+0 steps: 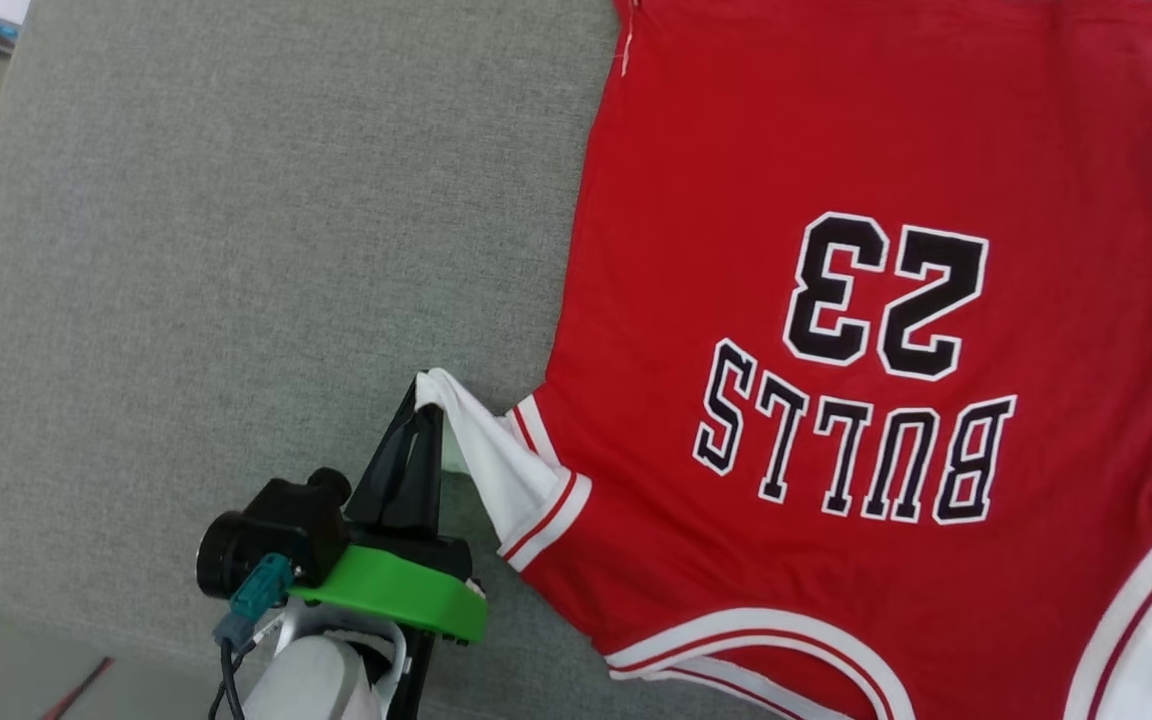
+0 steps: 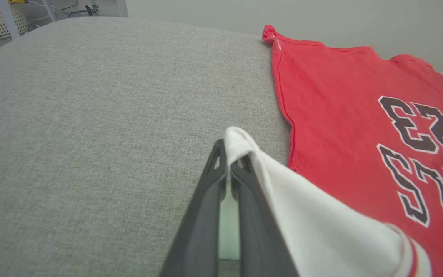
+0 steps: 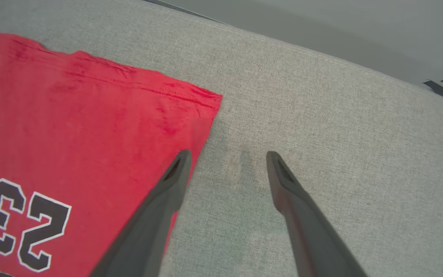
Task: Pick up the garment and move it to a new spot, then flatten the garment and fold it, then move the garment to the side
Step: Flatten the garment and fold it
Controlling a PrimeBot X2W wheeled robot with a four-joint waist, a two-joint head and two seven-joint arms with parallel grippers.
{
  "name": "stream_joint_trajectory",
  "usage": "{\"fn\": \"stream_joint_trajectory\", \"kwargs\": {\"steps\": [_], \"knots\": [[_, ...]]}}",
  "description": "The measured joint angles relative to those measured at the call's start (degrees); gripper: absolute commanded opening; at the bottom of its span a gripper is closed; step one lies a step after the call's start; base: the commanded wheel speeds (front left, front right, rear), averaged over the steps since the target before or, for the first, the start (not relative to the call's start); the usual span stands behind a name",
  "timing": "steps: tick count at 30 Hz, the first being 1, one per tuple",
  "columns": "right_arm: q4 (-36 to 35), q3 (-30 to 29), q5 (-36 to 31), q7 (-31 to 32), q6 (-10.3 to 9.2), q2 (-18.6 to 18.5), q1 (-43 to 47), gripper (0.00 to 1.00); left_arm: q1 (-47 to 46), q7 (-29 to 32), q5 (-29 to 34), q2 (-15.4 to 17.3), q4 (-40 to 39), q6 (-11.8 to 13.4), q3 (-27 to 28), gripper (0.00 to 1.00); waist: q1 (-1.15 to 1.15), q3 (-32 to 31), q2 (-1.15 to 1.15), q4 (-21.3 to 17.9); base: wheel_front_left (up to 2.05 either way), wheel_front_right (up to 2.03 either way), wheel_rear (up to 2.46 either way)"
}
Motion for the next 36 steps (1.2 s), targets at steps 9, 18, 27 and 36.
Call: {"fn": "stream_joint_trajectory", "kwargs": {"steps": [9, 18, 27, 36], "knots": [[8.12, -1.47, -6.09, 0.94, 0.00, 4.04, -3.88, 1.00, -1.31, 0.00, 3.48, -5.20, -0.05, -4.01, 2.54, 0.00, 0.01, 6.78, 0.00, 4.90, 0.00, 0.00, 0.00], [8.55, -3.77, -6.48, 2.32, -0.01, 2.38, -3.97, 0.00, -1.32, 0.00, 4.60, -7.56, 2.07, -7.25, 5.72, 0.00, 0.00, 9.05, 0.00, 7.54, 0.00, 0.00, 0.00], [5.89, 0.05, -4.01, -5.57, -0.01, 3.53, -0.82, 0.00, 0.63, 0.00, 7.12, -8.51, 5.14, -8.92, 9.13, 0.00, 0.00, 3.64, 0.00, 5.88, 0.00, 0.00, 0.00], [-4.64, 5.87, 6.44, -11.59, -0.01, -5.36, 11.15, 0.00, 5.22, 0.00, 8.27, -7.72, 7.77, -9.45, 11.37, 0.00, 0.00, -4.33, 0.00, 3.28, 0.00, 0.00, 0.00]]}}
